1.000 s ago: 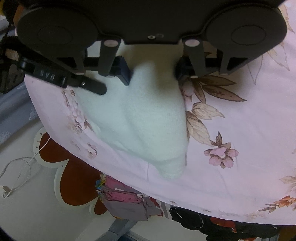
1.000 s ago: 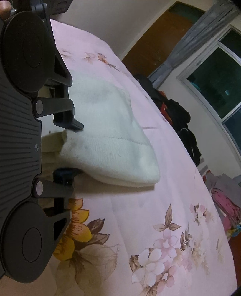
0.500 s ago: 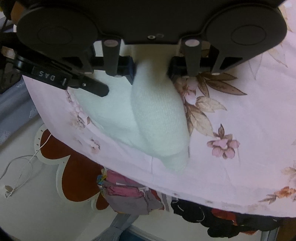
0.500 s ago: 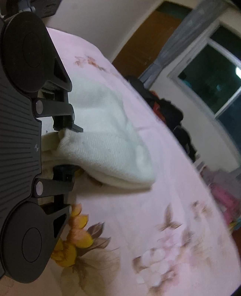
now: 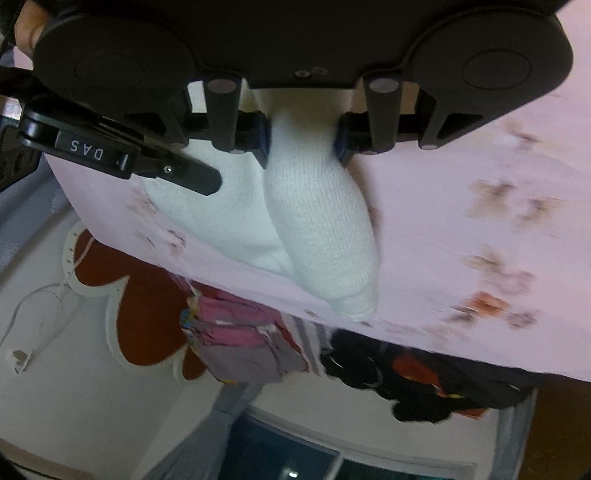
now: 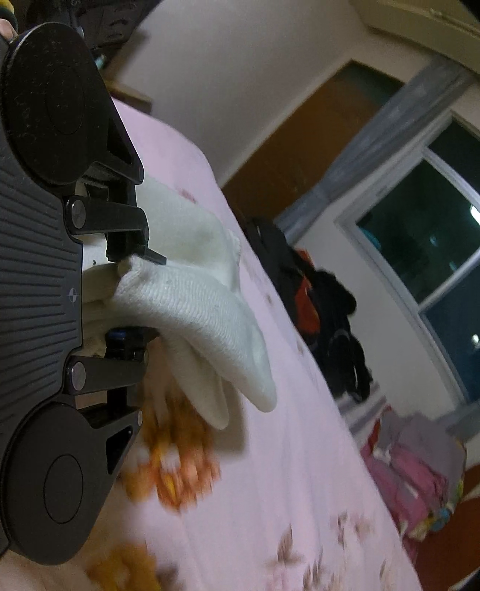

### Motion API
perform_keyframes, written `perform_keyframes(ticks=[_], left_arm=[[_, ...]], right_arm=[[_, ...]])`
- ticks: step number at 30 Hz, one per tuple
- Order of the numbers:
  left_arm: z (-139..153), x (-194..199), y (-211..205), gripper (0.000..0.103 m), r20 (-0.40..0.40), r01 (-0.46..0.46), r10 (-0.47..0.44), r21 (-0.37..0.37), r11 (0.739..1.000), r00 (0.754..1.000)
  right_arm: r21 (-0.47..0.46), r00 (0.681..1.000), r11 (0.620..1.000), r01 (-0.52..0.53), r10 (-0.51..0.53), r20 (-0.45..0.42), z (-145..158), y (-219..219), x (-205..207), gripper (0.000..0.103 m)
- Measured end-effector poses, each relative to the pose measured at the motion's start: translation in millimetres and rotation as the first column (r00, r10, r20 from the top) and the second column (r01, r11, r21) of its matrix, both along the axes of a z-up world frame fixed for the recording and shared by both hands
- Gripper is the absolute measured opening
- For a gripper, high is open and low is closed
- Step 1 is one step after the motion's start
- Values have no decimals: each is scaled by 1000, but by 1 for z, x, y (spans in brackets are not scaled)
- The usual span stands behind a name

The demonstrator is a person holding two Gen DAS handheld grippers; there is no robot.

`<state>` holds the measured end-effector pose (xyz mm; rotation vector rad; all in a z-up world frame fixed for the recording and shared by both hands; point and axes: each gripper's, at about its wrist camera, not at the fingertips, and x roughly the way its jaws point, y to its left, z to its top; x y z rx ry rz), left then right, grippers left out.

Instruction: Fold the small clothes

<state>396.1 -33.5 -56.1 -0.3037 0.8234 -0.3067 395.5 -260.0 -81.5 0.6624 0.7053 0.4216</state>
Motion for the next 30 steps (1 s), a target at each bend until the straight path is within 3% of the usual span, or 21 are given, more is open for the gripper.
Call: perform_keyframes(ticks=[8,17,22,25,30], left_arm=[[13,-9,108,33,19,-56,56,14,998,998],[-4,1,228,33,-2,-64,64,43,997,998],[-33,3,261,35,-35,-68,71,77,995,997],[-58,-3,270,45,-69,-73,78,73,995,995],[-53,-5,268,48,-66,-73,78,75,995,995]], right_arm=[[17,998,998,-66,66,17,12,115,8,31],[4,997,997,-73,73,-15,-4,255,15,31],[-4,992,996,-93,92,-87,-35,288,28,31],[-23,988,996,-82,78,-135,-53,289,26,31],[-23,987,999,-30,26,-159,-50,276,17,36]])
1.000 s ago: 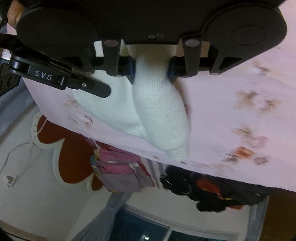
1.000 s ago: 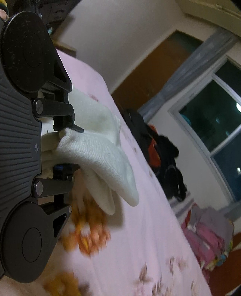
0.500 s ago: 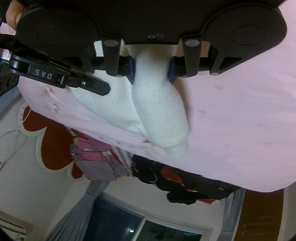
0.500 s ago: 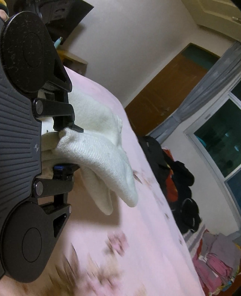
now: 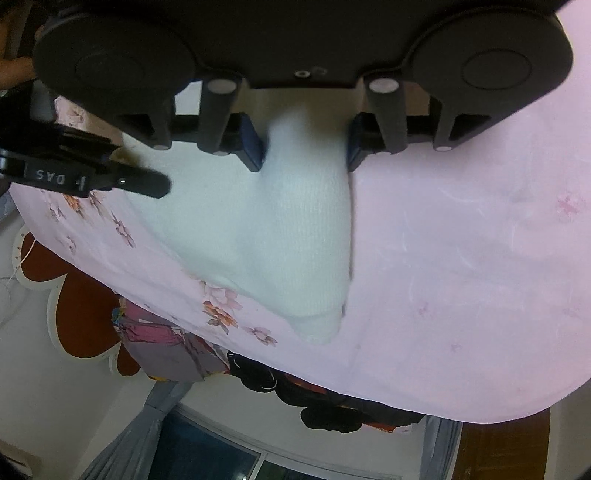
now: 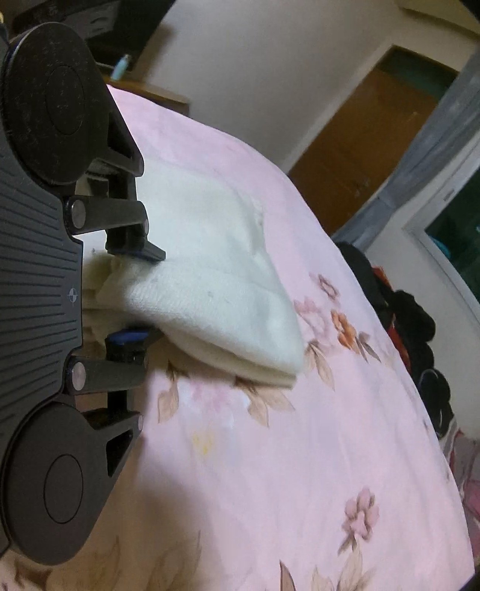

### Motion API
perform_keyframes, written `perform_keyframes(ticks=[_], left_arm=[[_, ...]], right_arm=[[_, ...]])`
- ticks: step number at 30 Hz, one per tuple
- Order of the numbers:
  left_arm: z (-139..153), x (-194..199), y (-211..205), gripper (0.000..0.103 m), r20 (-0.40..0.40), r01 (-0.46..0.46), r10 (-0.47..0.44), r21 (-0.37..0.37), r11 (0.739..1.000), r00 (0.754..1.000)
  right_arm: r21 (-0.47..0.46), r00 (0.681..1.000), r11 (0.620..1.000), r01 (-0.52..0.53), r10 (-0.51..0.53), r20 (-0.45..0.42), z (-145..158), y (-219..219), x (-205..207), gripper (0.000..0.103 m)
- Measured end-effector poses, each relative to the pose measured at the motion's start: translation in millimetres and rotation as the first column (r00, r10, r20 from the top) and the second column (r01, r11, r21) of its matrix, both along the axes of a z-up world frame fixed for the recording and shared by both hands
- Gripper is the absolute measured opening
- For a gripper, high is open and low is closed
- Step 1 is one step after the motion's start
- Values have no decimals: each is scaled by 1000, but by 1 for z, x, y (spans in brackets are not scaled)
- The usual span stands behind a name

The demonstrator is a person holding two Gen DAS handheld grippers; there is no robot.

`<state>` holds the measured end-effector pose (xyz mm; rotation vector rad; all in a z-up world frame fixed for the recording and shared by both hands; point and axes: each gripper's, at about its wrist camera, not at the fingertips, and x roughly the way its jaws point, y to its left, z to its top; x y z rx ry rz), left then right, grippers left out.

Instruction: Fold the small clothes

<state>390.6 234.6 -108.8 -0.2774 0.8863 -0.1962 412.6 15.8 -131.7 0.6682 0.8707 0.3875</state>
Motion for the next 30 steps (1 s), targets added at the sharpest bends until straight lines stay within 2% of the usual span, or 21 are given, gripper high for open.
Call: perform_keyframes(ticks=[5,8,12,18,20,24,27,30], left_arm=[[25,-15,7,46,84,-10,9,18,1000,996],[39,-4,0,46,135,3,-8,37,999,991],[32,25,-13,46,137,18,-22,28,999,990],[8,62,-20,46,119,11,-20,75,997,993],[2,62,-18,46,116,12,-21,79,997,993],[2,61,-18,47,115,16,-26,87,996,993],[13,51,-11,48,123,14,-22,69,997,992],[21,28,1,50,131,12,-20,60,998,991]], right_arm=[[-98,998,995,27,-20,67,23,-6,3,35],[-128,993,991,47,-33,110,31,-5,12,35],[-197,988,980,40,-9,154,34,14,32,35],[-285,994,958,20,12,110,10,44,69,35],[-351,994,936,24,15,109,1,52,80,35],[-415,993,909,38,13,119,-10,58,92,35],[-396,993,917,48,-1,118,1,54,83,35],[-378,987,925,37,25,157,19,51,53,35]])
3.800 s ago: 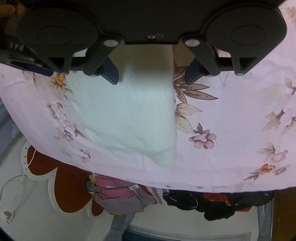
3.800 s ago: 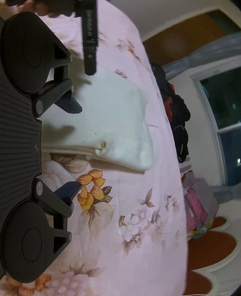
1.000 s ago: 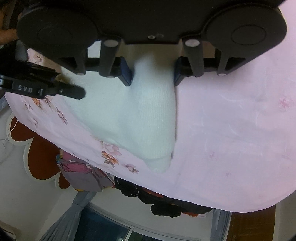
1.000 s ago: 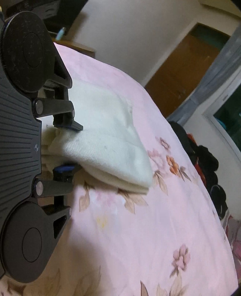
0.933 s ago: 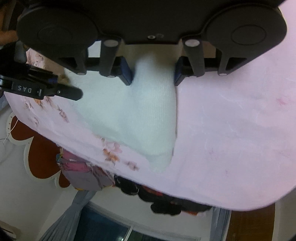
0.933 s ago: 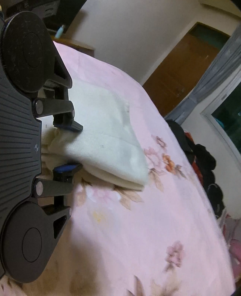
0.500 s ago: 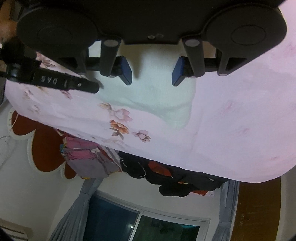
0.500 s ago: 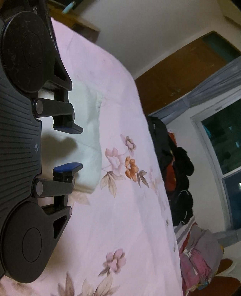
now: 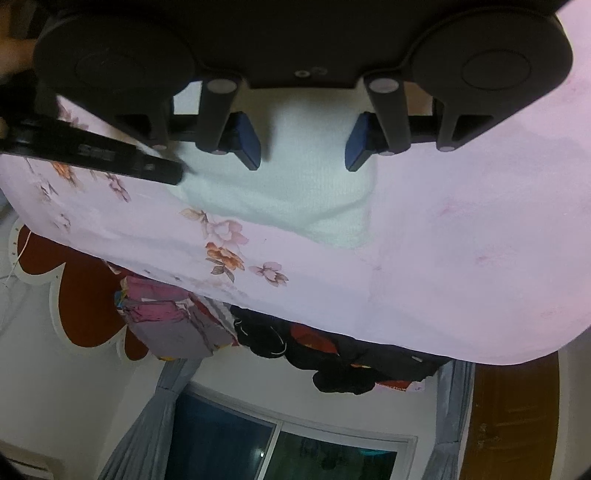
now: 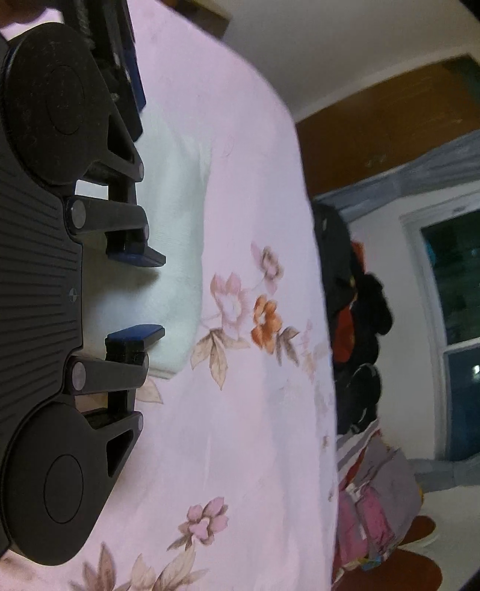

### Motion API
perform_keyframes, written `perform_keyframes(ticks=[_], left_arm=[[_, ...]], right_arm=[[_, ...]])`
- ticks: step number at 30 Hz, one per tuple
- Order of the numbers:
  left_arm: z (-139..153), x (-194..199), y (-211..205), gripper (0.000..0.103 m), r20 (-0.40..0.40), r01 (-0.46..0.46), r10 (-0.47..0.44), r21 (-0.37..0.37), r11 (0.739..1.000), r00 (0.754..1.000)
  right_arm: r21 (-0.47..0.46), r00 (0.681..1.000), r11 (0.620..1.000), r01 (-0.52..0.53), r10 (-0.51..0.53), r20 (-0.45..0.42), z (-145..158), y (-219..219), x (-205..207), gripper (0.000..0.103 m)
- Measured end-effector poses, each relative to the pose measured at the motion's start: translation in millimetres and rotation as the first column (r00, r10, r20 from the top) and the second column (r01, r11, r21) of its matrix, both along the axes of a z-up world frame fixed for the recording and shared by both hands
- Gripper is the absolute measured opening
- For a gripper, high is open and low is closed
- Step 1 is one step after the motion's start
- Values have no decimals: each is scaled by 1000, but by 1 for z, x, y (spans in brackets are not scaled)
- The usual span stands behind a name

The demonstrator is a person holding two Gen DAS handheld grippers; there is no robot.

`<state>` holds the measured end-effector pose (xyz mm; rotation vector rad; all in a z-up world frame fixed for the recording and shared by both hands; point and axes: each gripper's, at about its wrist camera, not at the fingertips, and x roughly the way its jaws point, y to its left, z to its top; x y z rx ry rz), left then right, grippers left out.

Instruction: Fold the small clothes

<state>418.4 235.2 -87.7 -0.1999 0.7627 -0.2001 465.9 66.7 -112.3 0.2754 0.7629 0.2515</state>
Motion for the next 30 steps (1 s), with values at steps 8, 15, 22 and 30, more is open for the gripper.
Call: perform_keyframes(ticks=[8,15,22,30], left_arm=[[-5,-69,20,50,-30,15,-15,11,1000,999],[-24,-100,6,50,-107,41,-39,16,999,993],[-23,-105,-7,50,-123,41,-33,57,998,992],[-22,-99,-9,50,-139,42,-33,63,997,990]], right_arm=[[13,998,998,-57,57,16,15,6,-90,35],[-29,996,995,-90,90,-27,1,29,-136,35],[-201,995,976,-89,78,-60,-27,30,-149,35],[-95,995,995,-37,28,-99,-30,18,-151,20]])
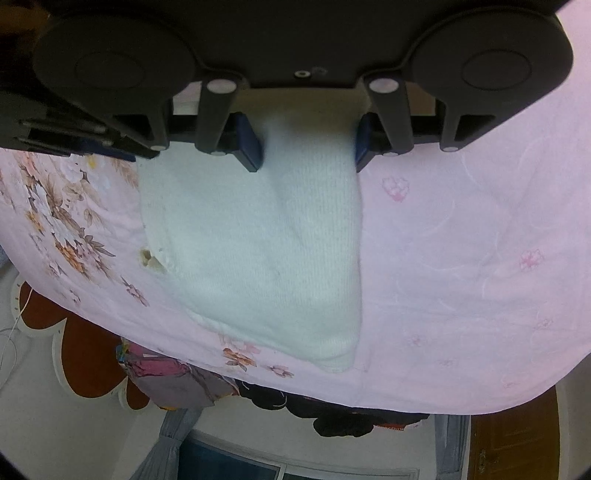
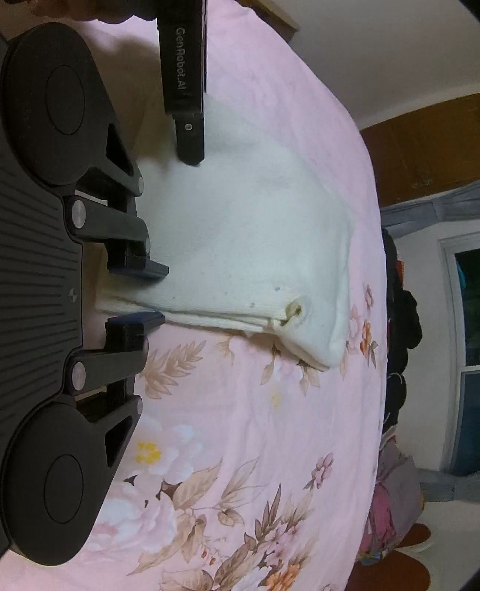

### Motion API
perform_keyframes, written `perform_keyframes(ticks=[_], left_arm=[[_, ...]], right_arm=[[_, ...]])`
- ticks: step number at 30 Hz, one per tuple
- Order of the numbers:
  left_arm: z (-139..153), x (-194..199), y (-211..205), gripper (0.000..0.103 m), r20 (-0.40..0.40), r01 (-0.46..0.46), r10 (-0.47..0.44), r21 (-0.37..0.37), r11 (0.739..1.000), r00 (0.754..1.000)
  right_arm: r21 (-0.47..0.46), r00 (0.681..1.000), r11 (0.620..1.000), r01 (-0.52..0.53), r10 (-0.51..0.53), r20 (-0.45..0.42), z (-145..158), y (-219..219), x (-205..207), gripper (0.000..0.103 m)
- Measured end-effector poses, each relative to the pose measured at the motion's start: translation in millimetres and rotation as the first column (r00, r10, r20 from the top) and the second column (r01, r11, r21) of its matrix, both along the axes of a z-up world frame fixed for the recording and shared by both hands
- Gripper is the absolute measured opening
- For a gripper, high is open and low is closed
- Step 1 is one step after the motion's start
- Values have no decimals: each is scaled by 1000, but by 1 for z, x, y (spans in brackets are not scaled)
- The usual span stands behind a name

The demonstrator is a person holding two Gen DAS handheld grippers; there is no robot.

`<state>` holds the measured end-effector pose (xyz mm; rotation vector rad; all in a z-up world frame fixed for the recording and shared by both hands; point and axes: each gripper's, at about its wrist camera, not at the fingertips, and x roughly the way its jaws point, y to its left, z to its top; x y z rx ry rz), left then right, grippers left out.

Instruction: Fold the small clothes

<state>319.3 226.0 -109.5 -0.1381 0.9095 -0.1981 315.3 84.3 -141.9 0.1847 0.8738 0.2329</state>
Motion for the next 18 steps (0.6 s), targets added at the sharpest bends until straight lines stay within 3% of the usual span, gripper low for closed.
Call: perform_keyframes(ticks=[2,7,11,18], left_arm=[[1,-1,-1,52,3,4,-5,8,1000,1000],[0,-1,-8,57,6,-7,7,42,999,1000],[0,-2,-13,70,-2,-10,10,54,998,1000],[6,-3,-15,77,8,-22,21,82,996,1000]], right_arm=[[-10,999,999,33,-33,8,2,-4,1,20],[-66,1000,998,2,-1,12,1,3,1,20],[-107,1000,994,-17,19,16,2,8,-3,20],[-101,1000,995,-22,23,7,2,6,-1,20]])
